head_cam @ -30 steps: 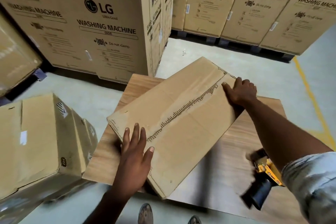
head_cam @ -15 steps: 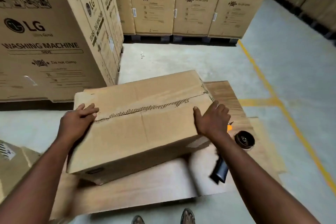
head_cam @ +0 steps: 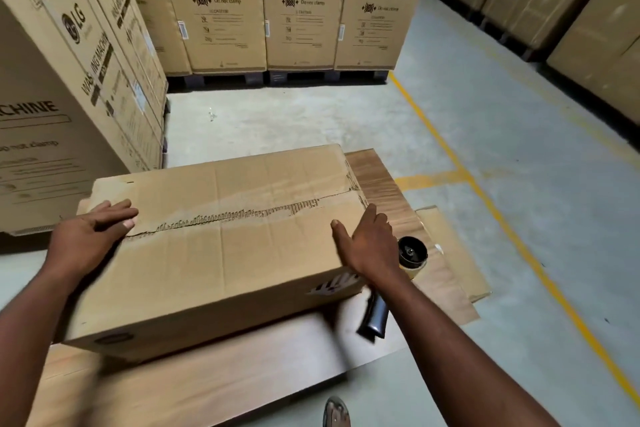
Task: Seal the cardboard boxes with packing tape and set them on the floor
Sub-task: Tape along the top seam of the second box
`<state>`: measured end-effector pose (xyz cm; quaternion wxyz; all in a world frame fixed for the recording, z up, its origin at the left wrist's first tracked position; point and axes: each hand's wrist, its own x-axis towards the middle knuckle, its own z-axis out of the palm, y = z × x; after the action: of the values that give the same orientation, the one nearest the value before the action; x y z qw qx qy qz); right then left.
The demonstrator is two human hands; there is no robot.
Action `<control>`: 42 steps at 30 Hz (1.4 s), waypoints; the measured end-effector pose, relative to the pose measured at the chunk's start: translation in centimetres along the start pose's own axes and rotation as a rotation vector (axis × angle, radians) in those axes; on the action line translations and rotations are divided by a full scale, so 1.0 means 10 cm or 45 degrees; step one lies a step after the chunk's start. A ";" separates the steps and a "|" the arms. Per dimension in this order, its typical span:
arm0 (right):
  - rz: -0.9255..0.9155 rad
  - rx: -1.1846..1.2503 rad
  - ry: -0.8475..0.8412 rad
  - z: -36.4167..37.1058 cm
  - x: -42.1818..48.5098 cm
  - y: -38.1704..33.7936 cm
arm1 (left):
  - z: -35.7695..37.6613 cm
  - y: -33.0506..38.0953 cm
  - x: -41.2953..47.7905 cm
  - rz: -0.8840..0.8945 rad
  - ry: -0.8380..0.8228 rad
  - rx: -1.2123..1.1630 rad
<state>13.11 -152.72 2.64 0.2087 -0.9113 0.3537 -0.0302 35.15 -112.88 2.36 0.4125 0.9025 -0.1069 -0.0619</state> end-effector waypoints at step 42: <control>0.634 1.635 -0.033 -0.68 1.28 1.08 | 0.57 0.61 -0.58 0.187 0.086 0.283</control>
<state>14.49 -170.75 3.29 0.7123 -0.4988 0.4621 -0.1741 27.52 -119.56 3.38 0.3168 0.9340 -0.1649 0.0113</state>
